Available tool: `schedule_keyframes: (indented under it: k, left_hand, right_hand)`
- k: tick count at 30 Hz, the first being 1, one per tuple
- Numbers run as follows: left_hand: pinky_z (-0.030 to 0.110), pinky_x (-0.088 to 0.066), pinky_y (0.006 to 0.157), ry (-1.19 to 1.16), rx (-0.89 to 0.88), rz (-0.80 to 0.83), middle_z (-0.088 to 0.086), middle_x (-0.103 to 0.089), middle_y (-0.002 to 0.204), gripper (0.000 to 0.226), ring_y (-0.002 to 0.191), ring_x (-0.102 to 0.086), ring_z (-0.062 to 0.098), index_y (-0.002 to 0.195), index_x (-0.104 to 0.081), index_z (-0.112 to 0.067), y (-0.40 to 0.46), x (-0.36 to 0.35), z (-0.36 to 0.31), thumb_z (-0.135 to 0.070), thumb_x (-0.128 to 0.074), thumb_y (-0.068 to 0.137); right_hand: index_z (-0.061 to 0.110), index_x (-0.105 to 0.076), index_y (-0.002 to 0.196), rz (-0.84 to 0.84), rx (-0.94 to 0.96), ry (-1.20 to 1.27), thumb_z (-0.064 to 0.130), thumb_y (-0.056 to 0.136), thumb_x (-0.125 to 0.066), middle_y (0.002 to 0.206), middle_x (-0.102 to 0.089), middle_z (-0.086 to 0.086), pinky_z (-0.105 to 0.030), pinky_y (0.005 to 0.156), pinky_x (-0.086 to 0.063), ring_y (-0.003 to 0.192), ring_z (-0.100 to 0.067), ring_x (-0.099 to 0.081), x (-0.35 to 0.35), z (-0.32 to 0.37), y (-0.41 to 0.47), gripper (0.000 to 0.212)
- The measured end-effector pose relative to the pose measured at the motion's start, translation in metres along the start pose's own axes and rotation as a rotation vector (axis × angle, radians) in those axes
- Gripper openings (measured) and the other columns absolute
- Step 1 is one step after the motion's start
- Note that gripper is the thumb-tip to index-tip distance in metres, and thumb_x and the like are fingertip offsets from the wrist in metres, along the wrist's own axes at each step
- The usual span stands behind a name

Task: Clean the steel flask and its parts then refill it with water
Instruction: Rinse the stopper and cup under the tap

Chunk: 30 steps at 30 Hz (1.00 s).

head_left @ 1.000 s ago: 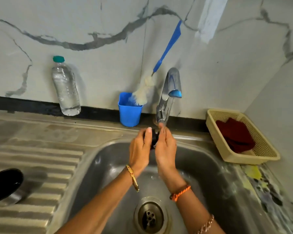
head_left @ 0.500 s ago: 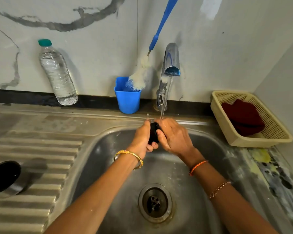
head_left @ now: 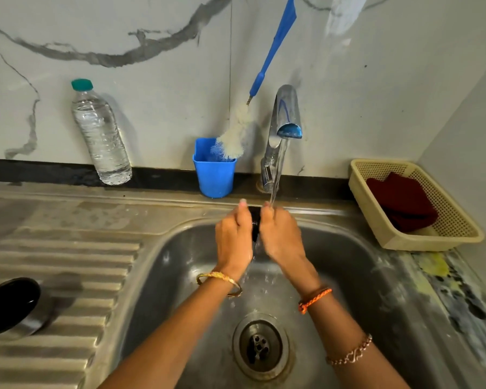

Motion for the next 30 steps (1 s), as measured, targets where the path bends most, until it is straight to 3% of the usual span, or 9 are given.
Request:
schedule_keyframes:
  k: [2, 4, 7, 12, 17, 20, 23, 27, 30]
  left_hand:
    - [0.021, -0.036, 0.042, -0.202, 0.483, 0.098, -0.001, -0.050, 0.046, 0.049, 0.045, -0.048, 0.016, 0.059, -0.048, -0.013, 0.002, -0.007, 0.006, -0.032, -0.030, 0.100]
    - [0.012, -0.020, 0.029, -0.209, 0.811, 0.360, -0.003, -0.040, 0.035, 0.045, 0.027, -0.034, 0.010, 0.063, -0.043, -0.013, 0.001, -0.008, 0.009, -0.036, -0.026, 0.098]
    - [0.008, -0.012, 0.025, -0.080, 0.901, 0.636, -0.002, -0.037, 0.033, 0.043, 0.022, -0.029, 0.006, 0.069, -0.041, -0.013, -0.004, -0.005, 0.006, -0.041, -0.024, 0.097]
    - [0.020, -0.047, 0.046, -0.644, 0.825, 0.378, 0.000, -0.065, 0.053, 0.049, 0.054, -0.062, 0.011, 0.079, -0.060, -0.015, -0.001, -0.017, -0.001, -0.056, -0.037, 0.092]
    - [0.031, -0.051, 0.084, -0.668, 0.644, 0.347, 0.006, -0.071, 0.095, 0.044, 0.094, -0.066, 0.019, 0.102, -0.067, -0.015, -0.008, -0.015, -0.001, -0.050, -0.041, 0.092]
    - [0.023, -0.051, 0.060, -0.723, 0.753, 0.267, 0.002, -0.070, 0.066, 0.036, 0.064, -0.066, 0.012, 0.091, -0.066, -0.013, -0.008, -0.015, -0.004, -0.041, -0.043, 0.095]
    - [0.010, -0.030, 0.031, -0.657, 0.904, 0.356, -0.003, -0.050, 0.039, 0.034, 0.027, -0.043, 0.008, 0.072, -0.053, -0.013, -0.009, -0.011, -0.012, -0.033, -0.040, 0.097]
    - [0.009, -0.020, 0.033, -0.321, 0.950, 0.589, 0.002, -0.046, 0.036, 0.040, 0.027, -0.042, 0.012, 0.068, -0.047, -0.013, -0.017, -0.005, -0.010, -0.038, -0.031, 0.095]
    - [0.008, -0.020, 0.033, -0.467, 0.985, 0.535, -0.001, -0.046, 0.037, 0.039, 0.027, -0.040, 0.010, 0.070, -0.052, -0.013, -0.019, -0.011, -0.011, -0.038, -0.034, 0.094]
  right_hand:
    - [0.005, -0.047, 0.106, -0.245, 0.343, -0.401, 0.037, 0.097, -0.024, 0.088, -0.066, -0.020, -0.039, 0.067, -0.047, 0.082, -0.037, -0.062, 0.008, 0.007, -0.010, 0.041]
    - [0.007, -0.043, 0.096, -0.332, 0.775, -0.625, 0.042, 0.095, -0.019, 0.057, -0.063, -0.010, -0.027, 0.041, -0.041, 0.048, -0.028, -0.061, 0.011, 0.011, -0.020, 0.043]
    - [0.012, -0.039, 0.087, -0.335, 1.152, -0.710, 0.047, 0.097, -0.012, 0.049, -0.056, -0.004, -0.018, 0.032, -0.030, 0.035, -0.021, -0.053, 0.015, -0.002, -0.017, 0.046]
    - [0.007, -0.048, 0.120, -0.330, 0.740, -0.185, 0.036, 0.092, -0.028, 0.105, -0.056, -0.007, -0.033, 0.074, -0.051, 0.090, -0.020, -0.057, 0.005, -0.006, -0.029, 0.045]
    - [0.013, -0.030, 0.144, -0.267, 0.568, 0.096, 0.046, 0.097, -0.025, 0.152, -0.015, 0.001, 0.001, 0.102, -0.019, 0.134, -0.009, -0.028, -0.007, -0.005, -0.041, 0.057]
    - [0.005, -0.042, 0.136, -0.356, 0.679, -0.039, 0.033, 0.098, -0.036, 0.145, -0.031, -0.003, 0.000, 0.105, -0.011, 0.132, -0.016, -0.030, -0.002, 0.003, -0.042, 0.047]
    - [-0.003, -0.056, 0.121, -0.413, 0.978, -0.201, 0.025, 0.095, -0.045, 0.125, -0.057, -0.018, -0.014, 0.109, -0.025, 0.121, -0.029, -0.047, 0.008, -0.009, -0.047, 0.040]
    - [-0.005, -0.065, 0.107, -0.367, 1.282, -0.338, -0.003, 0.078, -0.067, 0.117, -0.062, -0.018, -0.032, 0.102, -0.044, 0.116, -0.028, -0.054, 0.024, -0.030, -0.050, 0.030]
    - [-0.002, -0.059, 0.113, -0.425, 1.255, -0.274, 0.001, 0.087, -0.057, 0.121, -0.056, -0.012, -0.037, 0.103, -0.043, 0.120, -0.022, -0.050, 0.020, -0.024, -0.059, 0.027]
Point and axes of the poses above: each hand's wrist, its own y-axis towards the middle knuckle, its own x-axis out of the back of the hand, z = x × y, the point moved 4 cm from there along y, towards the middle knuckle
